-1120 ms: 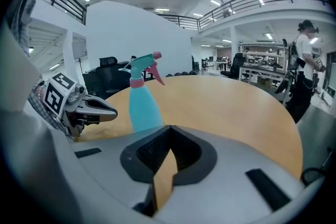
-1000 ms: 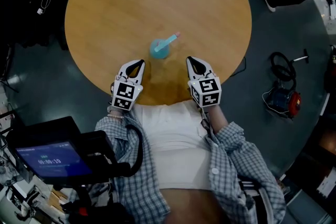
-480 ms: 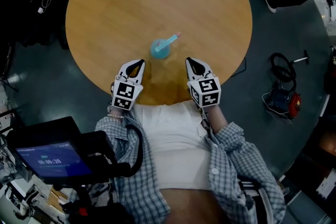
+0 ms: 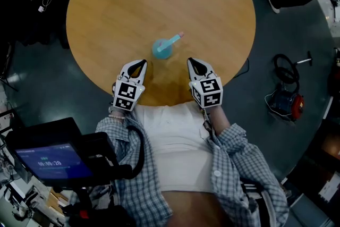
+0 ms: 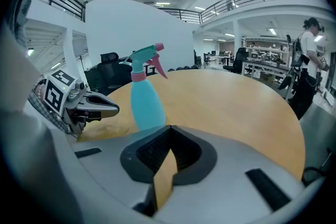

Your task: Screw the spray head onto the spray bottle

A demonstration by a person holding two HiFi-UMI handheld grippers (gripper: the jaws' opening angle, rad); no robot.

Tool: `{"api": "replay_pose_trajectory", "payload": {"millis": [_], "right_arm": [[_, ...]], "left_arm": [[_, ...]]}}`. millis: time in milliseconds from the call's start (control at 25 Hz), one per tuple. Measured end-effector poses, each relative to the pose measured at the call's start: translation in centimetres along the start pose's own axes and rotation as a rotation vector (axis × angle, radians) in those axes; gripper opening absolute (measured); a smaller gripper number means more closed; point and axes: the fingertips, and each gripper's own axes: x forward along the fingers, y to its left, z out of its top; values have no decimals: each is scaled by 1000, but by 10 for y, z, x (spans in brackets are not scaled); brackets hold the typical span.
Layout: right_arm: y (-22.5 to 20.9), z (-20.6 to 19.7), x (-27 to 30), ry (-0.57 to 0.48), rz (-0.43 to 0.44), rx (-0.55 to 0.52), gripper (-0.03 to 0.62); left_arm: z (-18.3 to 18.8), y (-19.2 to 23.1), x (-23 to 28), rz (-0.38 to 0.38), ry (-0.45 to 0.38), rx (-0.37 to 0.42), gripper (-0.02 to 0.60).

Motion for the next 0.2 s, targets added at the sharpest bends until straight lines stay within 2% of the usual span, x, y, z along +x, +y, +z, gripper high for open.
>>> {"api": "replay_pose_trajectory", "payload": {"millis": [200], "right_arm": [[-2,0,3,8,3,16,-6]], "left_arm": [[2,1,3,-5,0,4,6]]}}
